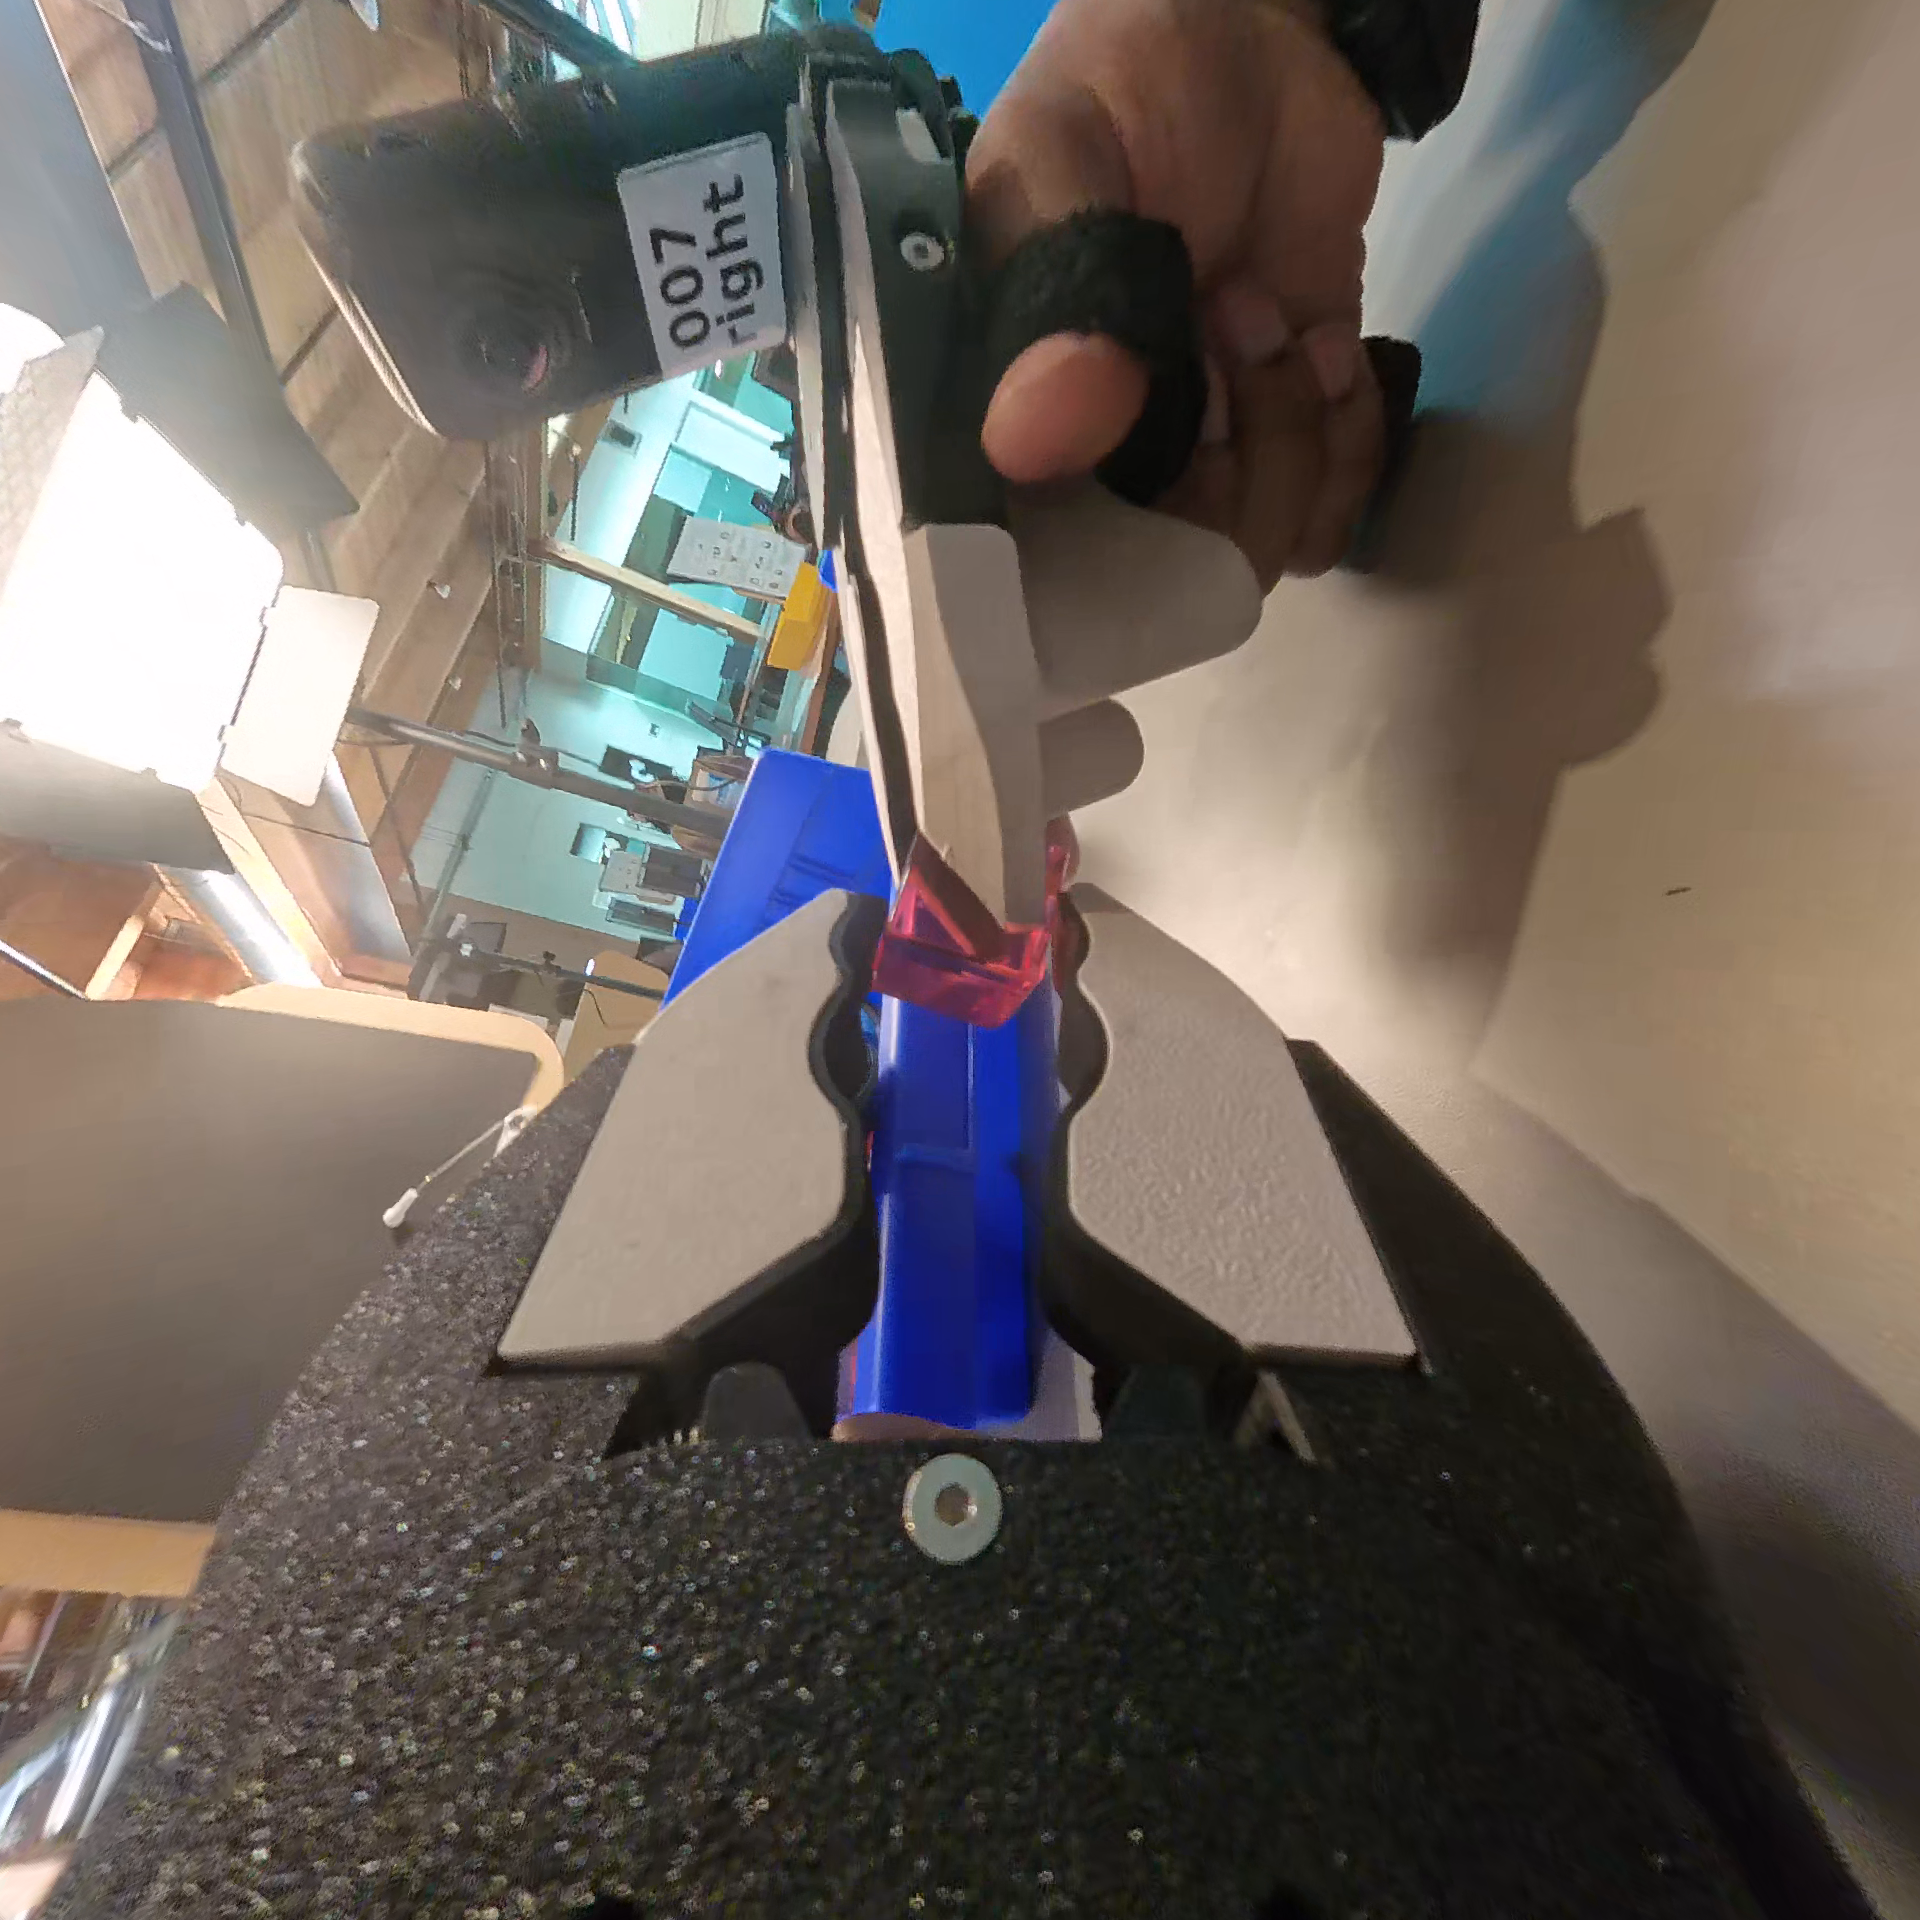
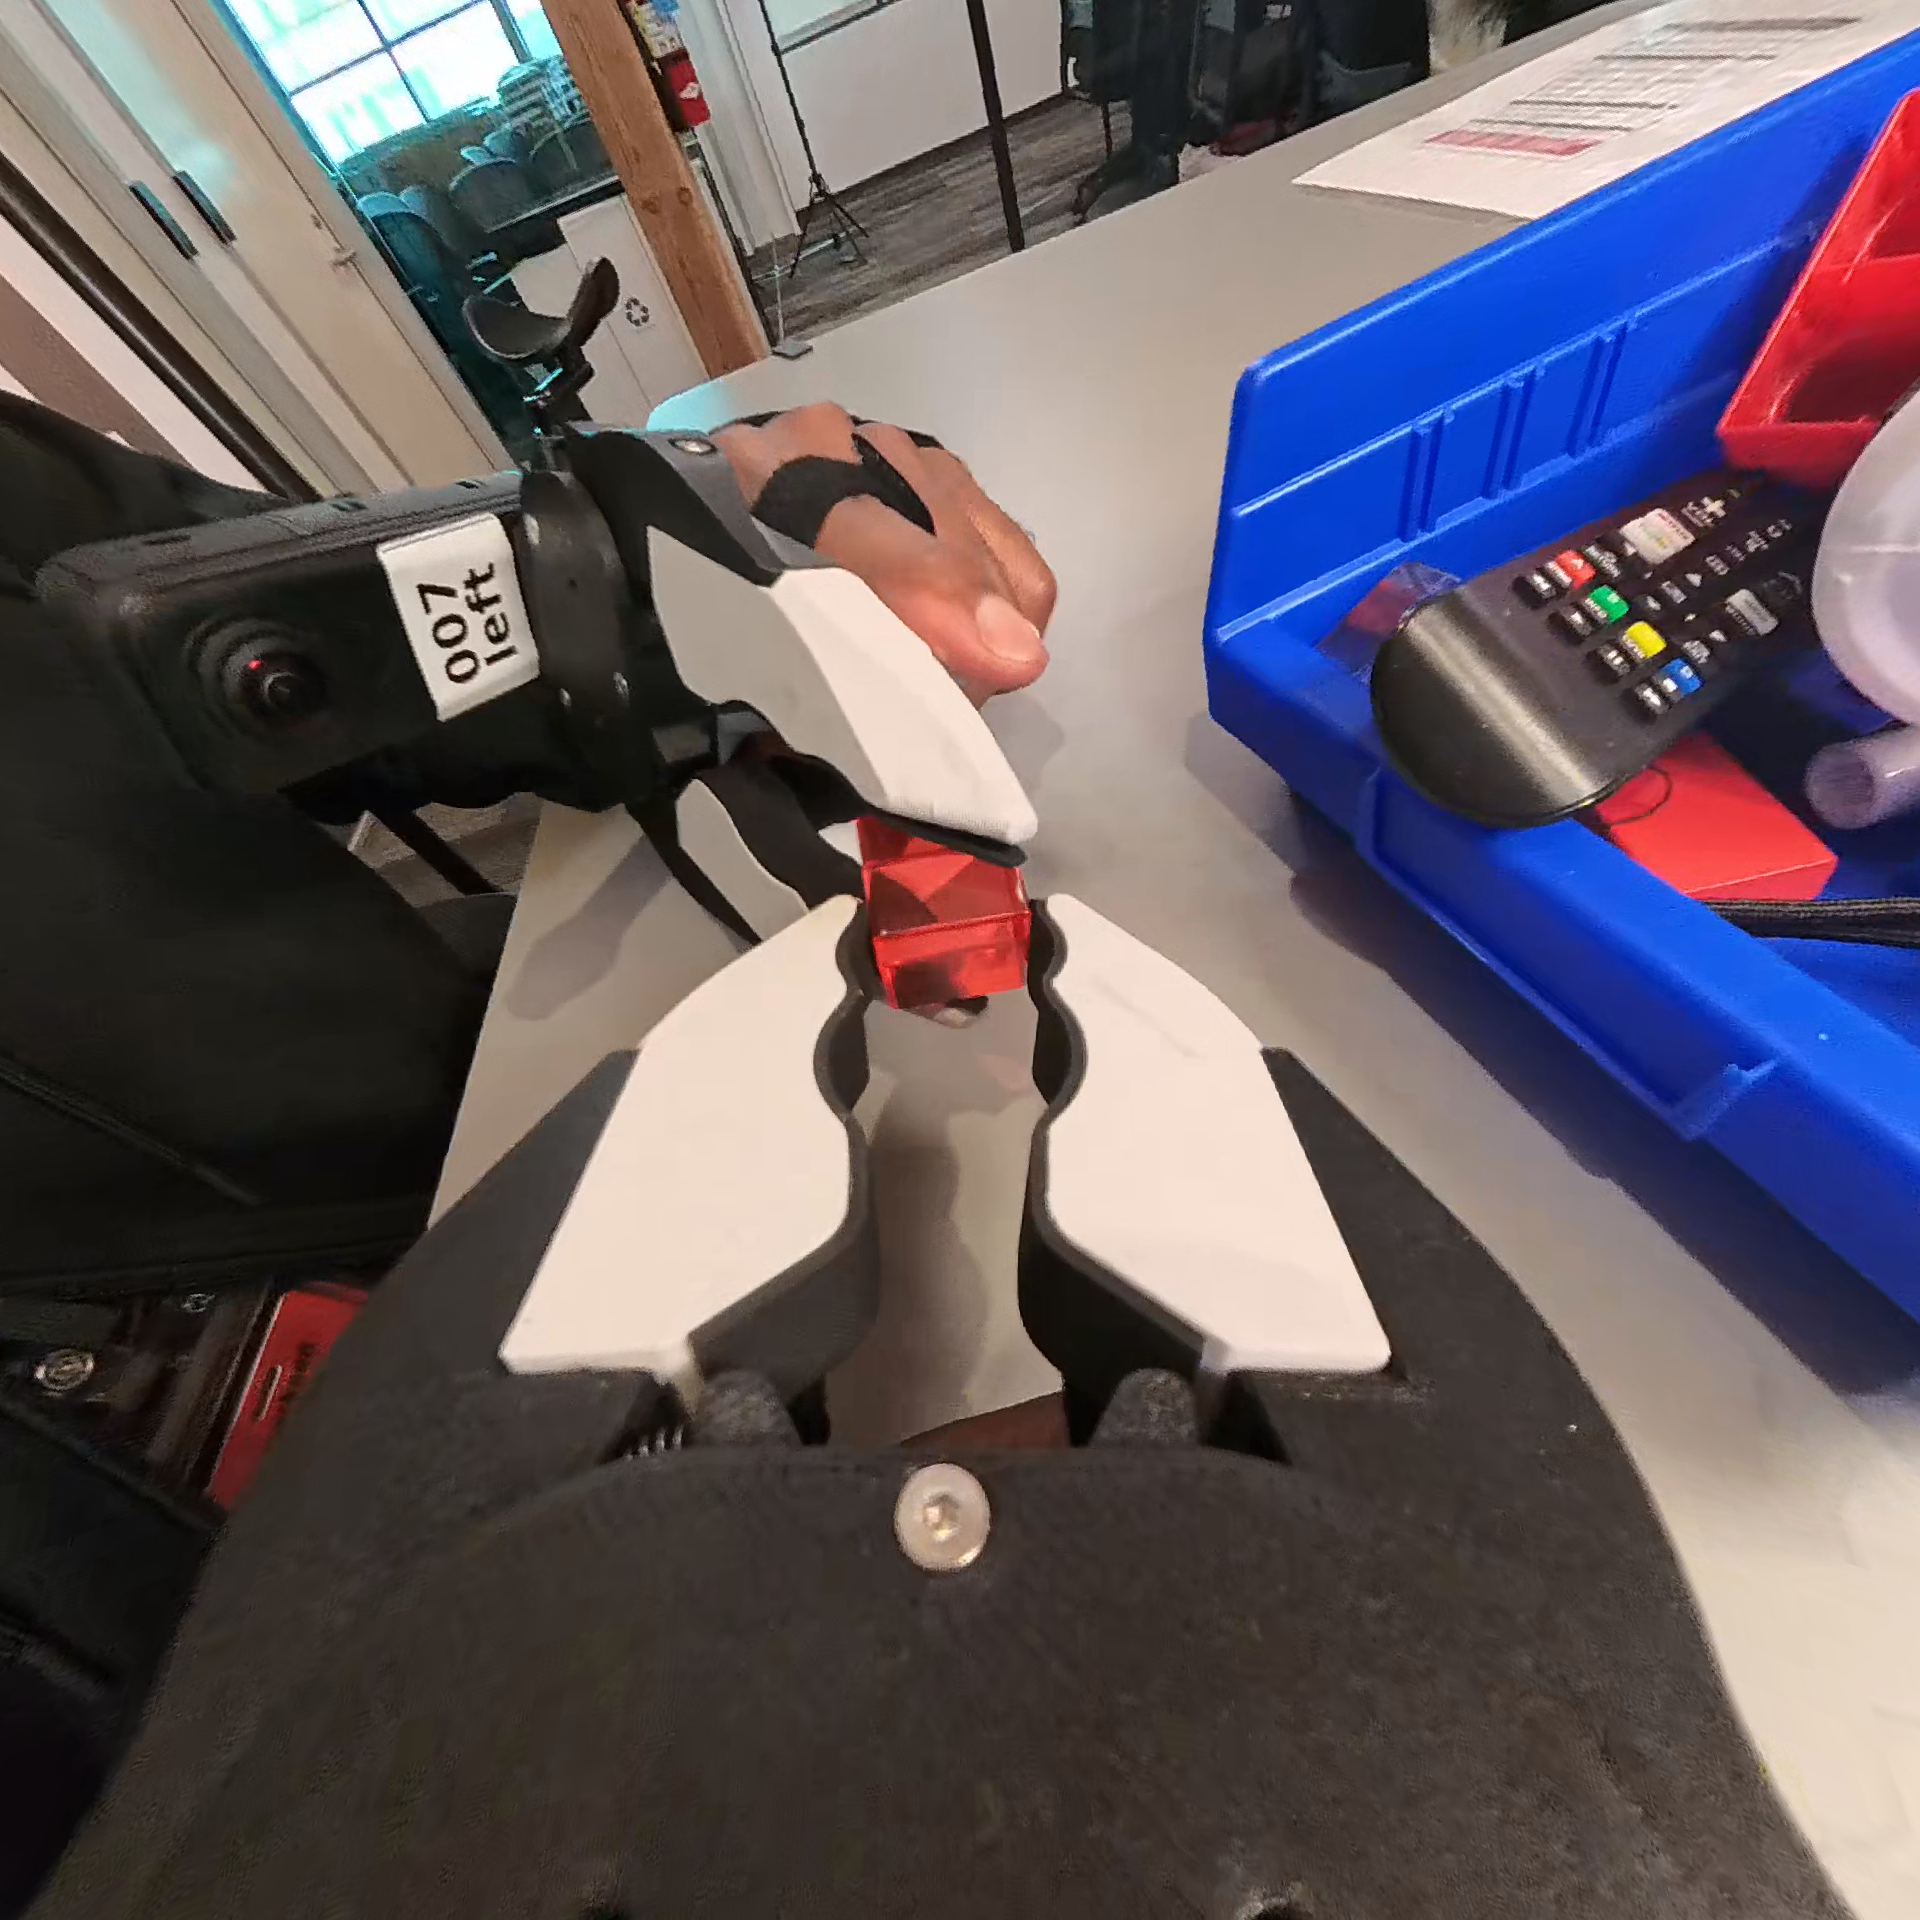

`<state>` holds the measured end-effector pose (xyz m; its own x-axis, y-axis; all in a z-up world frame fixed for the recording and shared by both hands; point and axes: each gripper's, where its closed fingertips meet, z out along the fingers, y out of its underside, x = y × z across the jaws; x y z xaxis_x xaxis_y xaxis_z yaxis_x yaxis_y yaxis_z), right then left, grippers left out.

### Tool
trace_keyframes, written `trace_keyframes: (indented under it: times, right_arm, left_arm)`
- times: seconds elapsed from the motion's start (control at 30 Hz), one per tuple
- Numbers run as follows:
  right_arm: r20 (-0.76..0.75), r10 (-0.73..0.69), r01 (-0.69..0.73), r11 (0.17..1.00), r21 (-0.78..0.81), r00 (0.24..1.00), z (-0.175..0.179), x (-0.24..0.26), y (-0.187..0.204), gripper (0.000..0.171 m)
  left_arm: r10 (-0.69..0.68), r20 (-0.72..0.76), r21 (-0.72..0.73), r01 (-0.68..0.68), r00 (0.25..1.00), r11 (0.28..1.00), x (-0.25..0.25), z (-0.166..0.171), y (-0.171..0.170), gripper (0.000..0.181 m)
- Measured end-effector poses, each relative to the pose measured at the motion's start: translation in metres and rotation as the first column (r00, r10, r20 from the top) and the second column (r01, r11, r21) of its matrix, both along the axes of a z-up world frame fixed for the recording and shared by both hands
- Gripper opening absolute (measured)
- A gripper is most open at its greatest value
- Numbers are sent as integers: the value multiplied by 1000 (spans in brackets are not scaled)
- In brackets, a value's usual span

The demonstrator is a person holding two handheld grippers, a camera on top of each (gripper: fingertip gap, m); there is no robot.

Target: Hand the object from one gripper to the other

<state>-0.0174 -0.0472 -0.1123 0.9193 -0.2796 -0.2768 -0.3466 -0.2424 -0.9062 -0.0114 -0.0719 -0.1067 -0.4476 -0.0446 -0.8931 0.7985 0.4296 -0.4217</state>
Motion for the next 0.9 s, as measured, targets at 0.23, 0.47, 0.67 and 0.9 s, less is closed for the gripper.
trace_keyframes:
  times: [0.23, 0.47, 0.67, 0.9]
  right_arm:
    - [112, -322, 323, 946, 4, 940, 13, 41, -17, 34]
    - [140, -439, 440, 898, 28, 887, 19, 42, -3, 47]
    - [176, -447, 459, 888, -36, 877, 5, 44, 5, 36]
    - [458, -375, 475, 871, -123, 806, 6, 56, -17, 29]
  left_arm:
    - [317, 0, -46, -317, 948, 947, 45, 8, 15, 32]
    - [435, 11, -66, -433, 900, 899, 52, 11, 15, 32]
    - [388, 62, -54, -385, 920, 921, 39, 9, 5, 30]
    - [298, -327, -38, -328, 897, 944, 50, 0, 15, 48]
